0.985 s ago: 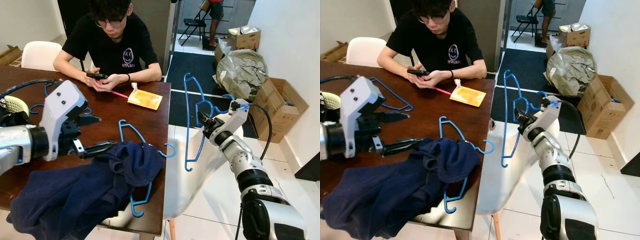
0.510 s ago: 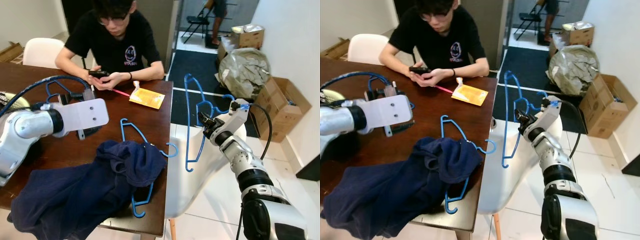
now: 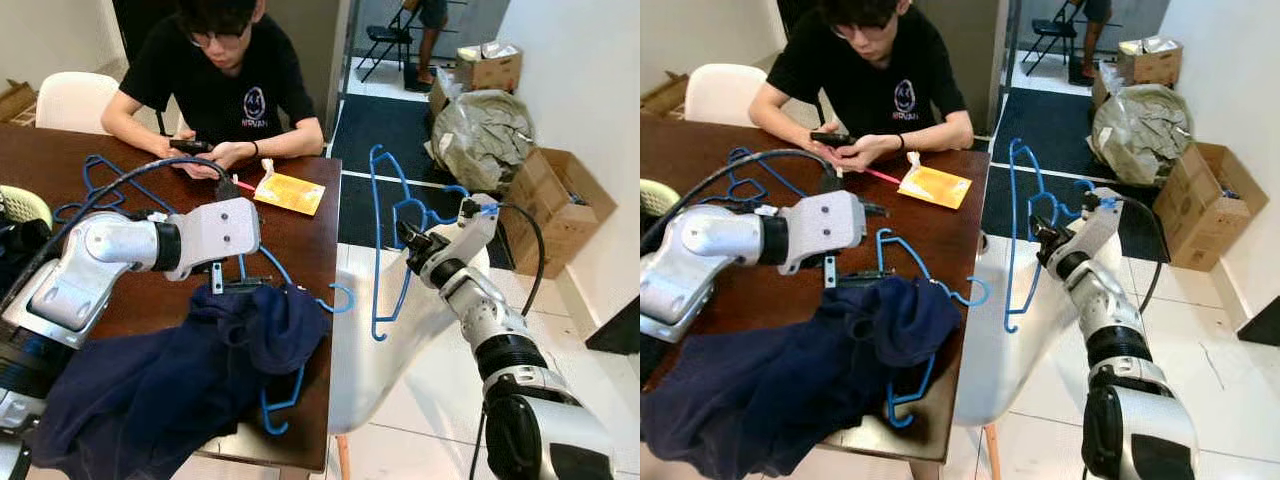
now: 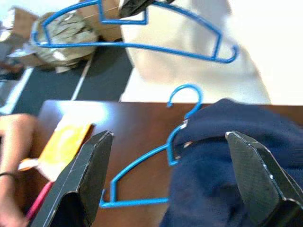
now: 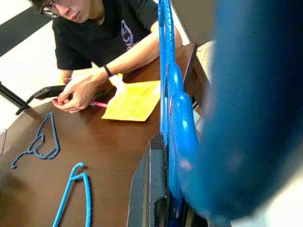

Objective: Hang hanger

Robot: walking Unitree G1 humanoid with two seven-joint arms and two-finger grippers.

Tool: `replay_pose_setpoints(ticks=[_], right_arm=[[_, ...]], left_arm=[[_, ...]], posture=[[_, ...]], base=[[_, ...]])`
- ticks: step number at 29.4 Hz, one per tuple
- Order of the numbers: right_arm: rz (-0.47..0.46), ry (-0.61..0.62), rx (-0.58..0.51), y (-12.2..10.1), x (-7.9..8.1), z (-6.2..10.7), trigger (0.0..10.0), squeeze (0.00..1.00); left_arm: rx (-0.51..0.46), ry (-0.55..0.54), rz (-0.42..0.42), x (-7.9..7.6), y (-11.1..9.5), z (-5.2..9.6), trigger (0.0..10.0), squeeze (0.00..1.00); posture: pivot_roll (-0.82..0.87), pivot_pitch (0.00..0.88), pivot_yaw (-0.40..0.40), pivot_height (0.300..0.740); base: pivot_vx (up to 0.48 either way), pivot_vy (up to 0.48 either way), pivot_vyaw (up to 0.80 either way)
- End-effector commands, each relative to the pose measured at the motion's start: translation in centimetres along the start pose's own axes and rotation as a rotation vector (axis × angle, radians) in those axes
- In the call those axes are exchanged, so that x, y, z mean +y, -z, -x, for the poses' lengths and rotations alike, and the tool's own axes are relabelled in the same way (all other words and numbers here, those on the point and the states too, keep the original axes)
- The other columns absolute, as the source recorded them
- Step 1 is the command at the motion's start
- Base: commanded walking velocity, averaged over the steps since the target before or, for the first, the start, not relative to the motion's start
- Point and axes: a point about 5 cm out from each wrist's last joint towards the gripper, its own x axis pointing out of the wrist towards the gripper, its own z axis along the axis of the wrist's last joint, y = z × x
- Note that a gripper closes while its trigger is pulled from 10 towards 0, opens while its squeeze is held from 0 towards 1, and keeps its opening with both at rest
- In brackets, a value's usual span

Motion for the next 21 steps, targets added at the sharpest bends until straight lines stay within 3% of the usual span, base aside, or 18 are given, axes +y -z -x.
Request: replay_pose_setpoints(ticks=[1, 4, 5, 7, 9, 10, 21], right_arm=[[-0.002, 0.004, 0.008, 0.1, 0.0, 0.0, 10.0, 0.00], [-0.002, 0.004, 0.008, 0.1, 0.0, 0.0, 10.0, 0.00], [-0.004, 0.006, 0.005, 0.0, -0.1, 0.0, 10.0, 0.00], [-0.004, 0.006, 0.005, 0.0, -0.1, 0.0, 10.0, 0.00], [-0.007, 0.011, -0.005, -0.5, -0.4, 0.3, 10.0, 0.00], [-0.007, 0.013, -0.008, -0.6, -0.5, 0.4, 10.0, 0.00], [-0.007, 0.018, -0.018, -1.0, -1.0, 0.8, 10.0, 0.00]], left_arm=[[-0.034, 0.065, 0.036, 0.1, -0.4, -0.3, 10.0, 0.00], [-0.034, 0.065, 0.036, 0.1, -0.4, -0.3, 10.0, 0.00], [-0.038, 0.175, 0.084, 0.4, -0.4, -0.3, 10.0, 0.00], [-0.038, 0.175, 0.084, 0.4, -0.4, -0.3, 10.0, 0.00], [0.035, 0.372, 0.075, 1.0, 0.4, -0.5, 10.0, 0.00], [0.063, 0.417, 0.061, 1.2, 0.6, -0.5, 10.0, 0.00], [0.078, 0.524, -0.064, 1.5, 0.5, -1.9, 10.0, 0.00]], posture=[[0.08, 0.029, -0.072, 0.740], [0.08, 0.029, -0.072, 0.740], [0.07, 0.034, -0.065, 0.740], [0.07, 0.034, -0.065, 0.740], [0.05, 0.041, -0.055, 0.740], [0.05, 0.041, -0.055, 0.740], [0.01, 0.049, -0.033, 0.740]], base=[[0.000, 0.000, 0.00], [0.000, 0.000, 0.00], [0.000, 0.000, 0.00], [0.000, 0.000, 0.00], [0.000, 0.000, 0.00], [0.000, 0.000, 0.00], [0.000, 0.000, 0.00]])
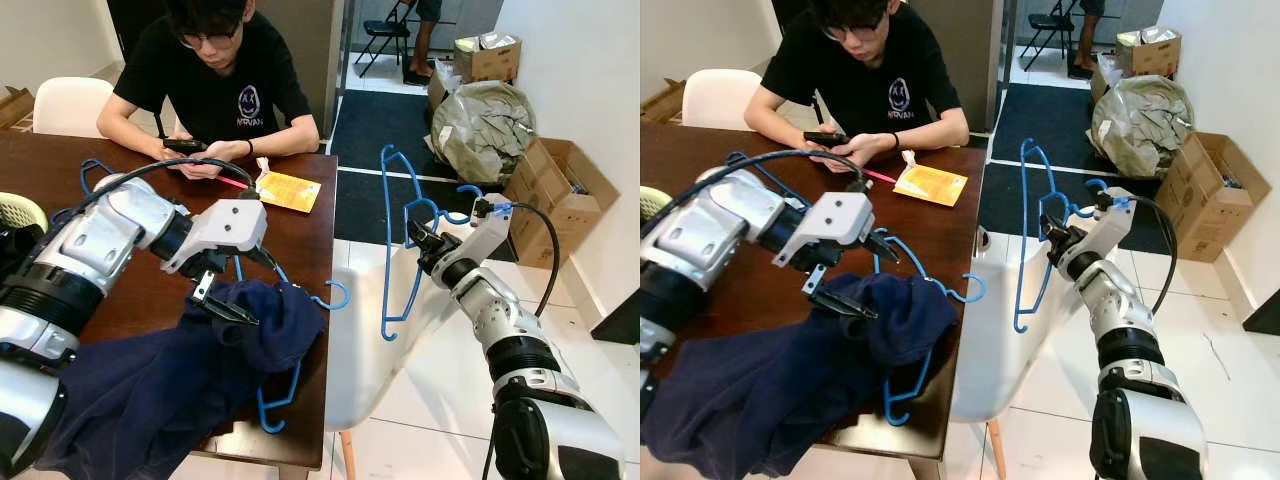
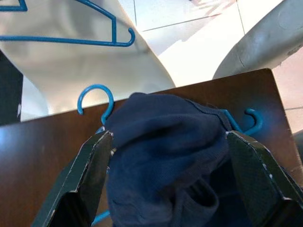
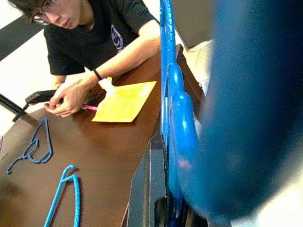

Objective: Hang hanger

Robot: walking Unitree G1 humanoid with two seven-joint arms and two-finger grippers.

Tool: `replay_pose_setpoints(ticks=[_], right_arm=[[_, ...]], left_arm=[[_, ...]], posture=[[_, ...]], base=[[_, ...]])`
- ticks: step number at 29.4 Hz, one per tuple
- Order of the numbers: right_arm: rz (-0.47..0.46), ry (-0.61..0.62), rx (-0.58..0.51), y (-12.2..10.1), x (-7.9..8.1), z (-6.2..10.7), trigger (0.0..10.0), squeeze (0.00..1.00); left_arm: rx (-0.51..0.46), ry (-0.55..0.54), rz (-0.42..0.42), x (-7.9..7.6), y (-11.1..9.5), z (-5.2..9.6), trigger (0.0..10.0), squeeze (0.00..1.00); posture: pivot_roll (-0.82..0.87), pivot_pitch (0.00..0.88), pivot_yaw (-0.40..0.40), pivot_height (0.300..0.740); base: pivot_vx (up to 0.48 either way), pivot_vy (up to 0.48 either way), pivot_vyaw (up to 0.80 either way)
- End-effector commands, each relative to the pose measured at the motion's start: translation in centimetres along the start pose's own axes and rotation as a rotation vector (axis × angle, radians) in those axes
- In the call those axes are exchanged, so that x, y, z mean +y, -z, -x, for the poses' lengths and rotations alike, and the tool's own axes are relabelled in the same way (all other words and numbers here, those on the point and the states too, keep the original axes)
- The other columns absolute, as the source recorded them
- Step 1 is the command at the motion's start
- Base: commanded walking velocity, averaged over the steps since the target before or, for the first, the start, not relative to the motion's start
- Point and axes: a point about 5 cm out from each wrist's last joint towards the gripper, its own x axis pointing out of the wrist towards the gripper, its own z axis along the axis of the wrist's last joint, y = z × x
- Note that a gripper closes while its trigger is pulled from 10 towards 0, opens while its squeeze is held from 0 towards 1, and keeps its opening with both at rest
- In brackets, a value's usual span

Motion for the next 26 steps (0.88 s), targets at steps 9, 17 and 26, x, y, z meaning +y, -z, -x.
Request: replay_pose_setpoints(ticks=[9, 17, 26], right_arm=[[-0.015, 0.004, -0.016, 0.1, 0.2, 0.3, 10.0, 0.00], [-0.022, 0.004, -0.023, -0.5, -0.3, 1.0, 10.0, 0.00], [-0.024, 0.012, -0.029, -1.1, -0.6, 1.6, 10.0, 0.00]], left_arm=[[0.057, 0.104, -0.126, 0.8, -0.1, -2.0, 10.0, 0.00], [0.132, 0.247, -0.182, 0.4, 0.2, -2.8, 10.0, 0.00], [0.157, 0.300, -0.230, 0.0, 1.0, -3.6, 10.0, 0.00]], posture=[[-0.02, 0.059, -0.017, 0.740], [-0.03, 0.068, -0.006, 0.740], [-0.04, 0.078, 0.001, 0.740]], base=[[0.000, 0.000, 0.00], [0.000, 0.000, 0.00], [0.000, 0.000, 0.00]])
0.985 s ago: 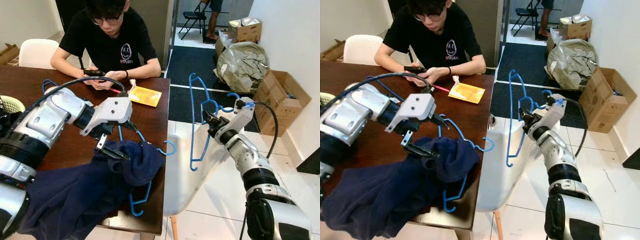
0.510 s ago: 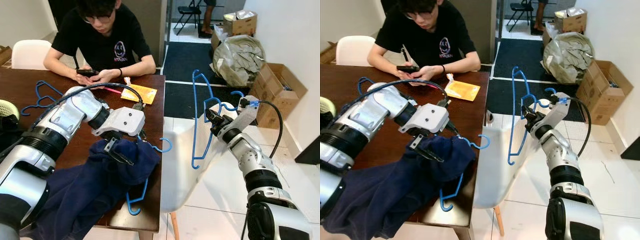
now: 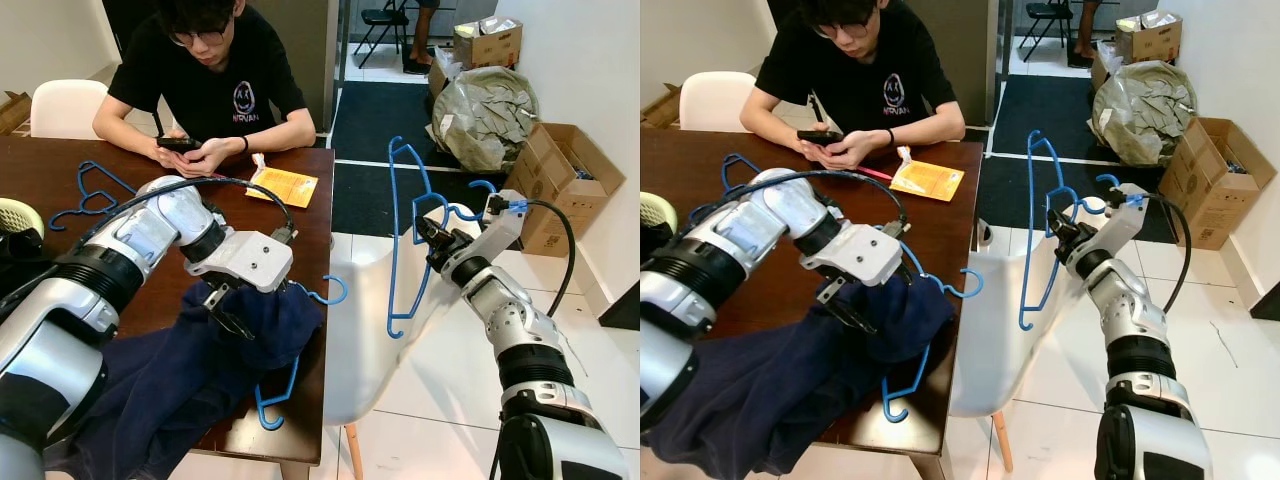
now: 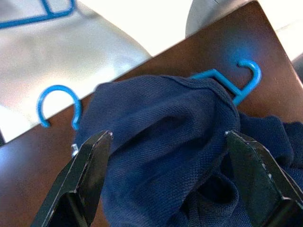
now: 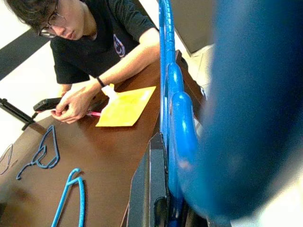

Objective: Hang hanger

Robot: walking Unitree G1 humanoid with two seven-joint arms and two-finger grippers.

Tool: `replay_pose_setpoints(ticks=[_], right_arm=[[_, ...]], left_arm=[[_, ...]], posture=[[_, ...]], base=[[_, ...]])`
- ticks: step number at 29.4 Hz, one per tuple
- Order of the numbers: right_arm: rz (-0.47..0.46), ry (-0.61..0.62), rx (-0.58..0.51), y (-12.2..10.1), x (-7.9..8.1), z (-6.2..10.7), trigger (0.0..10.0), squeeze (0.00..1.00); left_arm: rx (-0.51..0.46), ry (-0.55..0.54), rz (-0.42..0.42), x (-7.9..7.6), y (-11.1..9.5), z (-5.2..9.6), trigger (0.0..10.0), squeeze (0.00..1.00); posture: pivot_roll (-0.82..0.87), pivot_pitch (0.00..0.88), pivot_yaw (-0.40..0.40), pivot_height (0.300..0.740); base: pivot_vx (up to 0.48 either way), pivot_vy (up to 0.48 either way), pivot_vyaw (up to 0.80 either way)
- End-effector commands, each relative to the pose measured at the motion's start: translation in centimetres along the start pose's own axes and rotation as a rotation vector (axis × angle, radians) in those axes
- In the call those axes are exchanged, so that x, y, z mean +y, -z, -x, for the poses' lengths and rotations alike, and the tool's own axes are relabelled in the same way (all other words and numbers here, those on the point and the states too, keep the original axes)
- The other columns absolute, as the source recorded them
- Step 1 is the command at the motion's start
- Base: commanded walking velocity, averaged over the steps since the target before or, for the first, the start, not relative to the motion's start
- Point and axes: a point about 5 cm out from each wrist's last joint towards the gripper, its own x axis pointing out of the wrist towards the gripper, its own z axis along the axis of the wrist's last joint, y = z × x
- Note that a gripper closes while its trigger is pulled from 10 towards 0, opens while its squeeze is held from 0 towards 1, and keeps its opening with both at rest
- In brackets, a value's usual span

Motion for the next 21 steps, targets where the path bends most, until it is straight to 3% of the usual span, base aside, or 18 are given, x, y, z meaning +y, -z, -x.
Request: replay_pose_setpoints(ticks=[1, 12, 13, 15, 16, 21], right_arm=[[-0.015, 0.028, 0.003, 0.05, -0.61, 0.51, 10.0, 0.00], [-0.013, 0.031, 0.006, 0.24, -0.22, 0.55, 10.0, 0.00], [-0.013, 0.031, 0.006, 0.27, -0.20, 0.54, 10.0, 0.00], [-0.014, 0.031, 0.007, 0.28, -0.17, 0.55, 10.0, 0.00], [-0.014, 0.032, 0.006, 0.29, -0.12, 0.57, 10.0, 0.00], [-0.015, 0.034, 0.004, 0.23, -0.06, 0.58, 10.0, 0.00]], left_arm=[[0.017, 0.039, -0.023, -0.18, 0.08, -0.13, 10.0, 0.00], [0.033, 0.059, -0.075, -0.35, 0.31, -0.71, 9.5, 0.00], [0.042, 0.068, -0.082, -0.48, 0.42, -0.79, 4.8, 0.00], [0.049, 0.075, -0.088, -0.55, 0.52, -0.85, 4.8, 0.00], [0.063, 0.082, -0.100, -0.67, 0.71, -0.92, 3.4, 0.00], [0.073, 0.087, -0.108, -0.80, 0.90, -1.07, 2.8, 0.00]], posture=[[-0.04, 0.079, 0.001, 0.740], [-0.04, 0.082, 0.002, 0.740], [-0.04, 0.082, 0.002, 0.740], [-0.04, 0.082, 0.002, 0.740], [-0.04, 0.082, 0.003, 0.740], [-0.04, 0.082, 0.004, 0.740]], base=[[0.000, 0.000, 0.00], [0.000, 0.000, 0.00], [0.000, 0.000, 0.00], [0.000, 0.000, 0.00], [0.000, 0.000, 0.00], [0.000, 0.000, 0.00]])
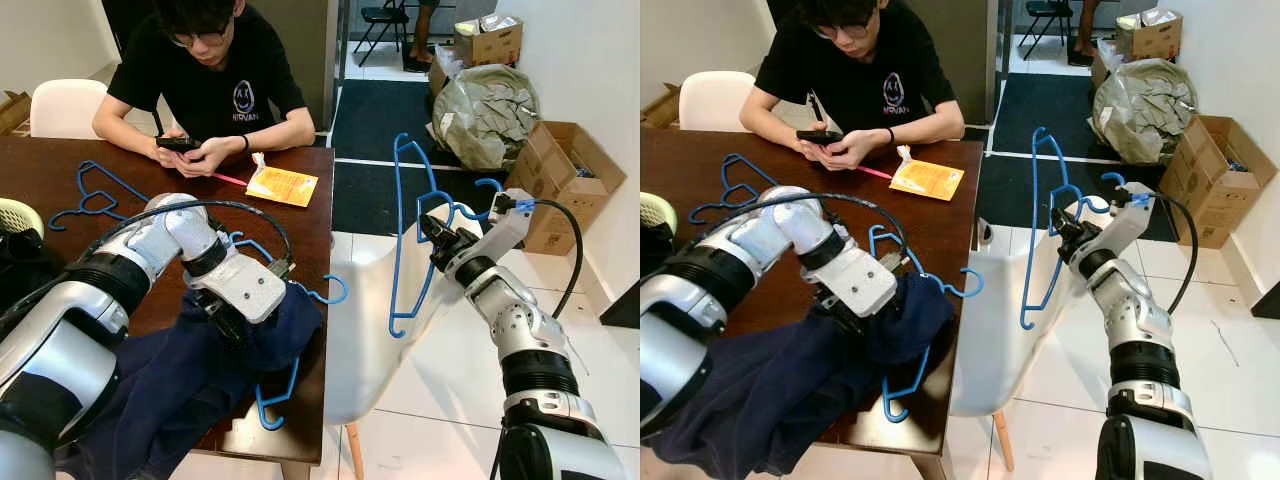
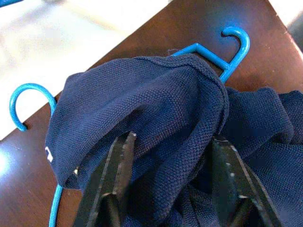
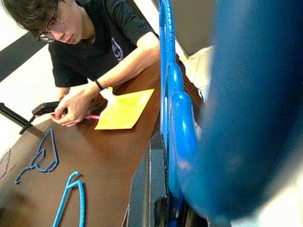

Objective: Hang hanger

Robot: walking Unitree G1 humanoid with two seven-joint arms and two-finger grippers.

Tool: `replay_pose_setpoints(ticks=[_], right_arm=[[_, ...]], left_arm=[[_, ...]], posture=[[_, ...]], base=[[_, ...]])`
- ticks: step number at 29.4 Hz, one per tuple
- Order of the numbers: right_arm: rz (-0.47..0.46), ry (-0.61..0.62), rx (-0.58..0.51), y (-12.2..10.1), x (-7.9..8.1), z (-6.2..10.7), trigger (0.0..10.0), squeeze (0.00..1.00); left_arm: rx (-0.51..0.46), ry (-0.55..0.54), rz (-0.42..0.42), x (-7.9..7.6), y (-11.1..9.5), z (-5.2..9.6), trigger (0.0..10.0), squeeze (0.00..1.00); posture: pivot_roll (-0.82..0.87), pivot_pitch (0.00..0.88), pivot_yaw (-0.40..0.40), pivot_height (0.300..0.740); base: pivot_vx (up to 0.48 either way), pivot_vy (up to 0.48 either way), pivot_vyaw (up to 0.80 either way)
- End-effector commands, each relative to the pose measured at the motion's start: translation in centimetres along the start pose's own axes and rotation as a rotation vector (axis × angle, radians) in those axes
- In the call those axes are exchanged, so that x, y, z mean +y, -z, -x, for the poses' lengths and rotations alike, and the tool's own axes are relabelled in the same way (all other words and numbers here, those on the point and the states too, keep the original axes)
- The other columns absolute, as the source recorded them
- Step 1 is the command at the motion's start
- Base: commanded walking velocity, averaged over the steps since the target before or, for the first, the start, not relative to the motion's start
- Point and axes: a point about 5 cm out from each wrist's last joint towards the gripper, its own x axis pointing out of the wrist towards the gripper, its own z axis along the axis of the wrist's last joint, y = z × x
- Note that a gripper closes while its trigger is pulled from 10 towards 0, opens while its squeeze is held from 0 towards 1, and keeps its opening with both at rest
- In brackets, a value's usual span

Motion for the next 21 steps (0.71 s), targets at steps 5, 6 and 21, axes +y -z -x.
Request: replay_pose_setpoints(ticks=[5, 6, 21], right_arm=[[-0.012, 0.022, 0.015, 0.5, -0.3, 0.3, 10.0, 0.00], [-0.012, 0.023, 0.014, 0.5, -0.3, 0.4, 10.0, 0.00], [-0.025, 0.029, 0.003, 0.4, 0.0, 0.0, 10.0, 0.00]], left_arm=[[0.047, 0.037, -0.013, -0.3, 0.4, -0.2, 2.1, 0.00], [0.056, 0.040, -0.014, -0.4, 0.5, -0.3, 2.1, 0.00], [-0.130, -0.307, 0.073, 1.7, -0.4, 1.9, 0.0, 0.00]], posture=[[-0.04, 0.082, 0.005, 0.740], [-0.04, 0.082, 0.005, 0.740], [-0.03, 0.069, 0.009, 0.740]], base=[[0.000, 0.000, 0.00], [0.000, 0.000, 0.00], [0.000, 0.000, 0.00]])
